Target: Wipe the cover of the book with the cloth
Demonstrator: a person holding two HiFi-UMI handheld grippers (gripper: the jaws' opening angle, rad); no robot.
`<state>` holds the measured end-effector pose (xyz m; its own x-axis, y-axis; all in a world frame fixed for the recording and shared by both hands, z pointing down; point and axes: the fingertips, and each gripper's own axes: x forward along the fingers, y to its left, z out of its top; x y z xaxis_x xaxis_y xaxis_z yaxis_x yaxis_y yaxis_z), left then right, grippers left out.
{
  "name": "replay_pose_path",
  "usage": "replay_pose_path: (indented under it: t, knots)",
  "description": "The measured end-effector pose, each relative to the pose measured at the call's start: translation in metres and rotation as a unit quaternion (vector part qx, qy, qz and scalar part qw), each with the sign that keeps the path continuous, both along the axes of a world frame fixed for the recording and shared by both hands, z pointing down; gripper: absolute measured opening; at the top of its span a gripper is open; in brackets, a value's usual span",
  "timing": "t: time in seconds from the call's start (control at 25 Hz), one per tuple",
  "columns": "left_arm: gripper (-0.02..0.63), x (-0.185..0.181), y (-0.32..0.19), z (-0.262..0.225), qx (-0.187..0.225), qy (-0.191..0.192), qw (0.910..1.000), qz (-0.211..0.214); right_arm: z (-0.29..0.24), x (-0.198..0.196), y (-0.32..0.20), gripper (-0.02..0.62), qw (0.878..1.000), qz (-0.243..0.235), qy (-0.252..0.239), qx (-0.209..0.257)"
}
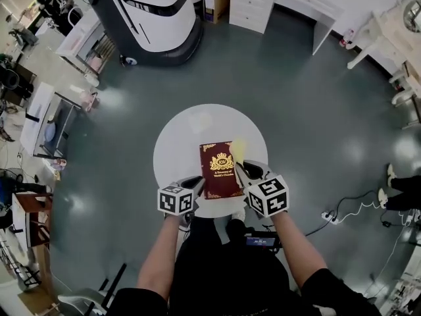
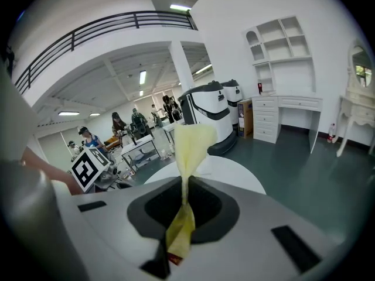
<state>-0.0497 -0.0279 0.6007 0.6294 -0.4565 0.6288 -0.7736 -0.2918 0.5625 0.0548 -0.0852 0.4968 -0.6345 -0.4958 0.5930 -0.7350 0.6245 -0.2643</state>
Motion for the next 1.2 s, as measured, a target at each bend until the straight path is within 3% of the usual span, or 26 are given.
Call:
replay_pose_path:
  t: [0.12, 0.48, 0.8, 1.2]
  knots:
    - [0.086, -0.001, -0.003, 0.015, -0.030, 0.012, 0.9993, 0.019, 0.011, -0.014, -0.009, 0.078, 1.000, 0.005, 0.003, -0.013]
    - [0.168, 0.002, -0.012, 0.050, -0.090, 0.026, 0.9941, 0.053, 0.043, -0.045, -0.032, 0.078, 0.999, 0.012, 0.008, -0.043]
    - [0.173, 0.005, -0.013, 0.068, -0.119, 0.025, 0.9907, 0.061, 0.065, -0.064, -0.042, 0.078, 0.998, 0.008, 0.020, -0.065]
    - [0.184, 0.008, -0.014, 0.072, -0.135, 0.053, 0.9876, 0.060, 0.099, -0.093, -0.056, 0.078, 0.994, 0.002, 0.045, -0.097]
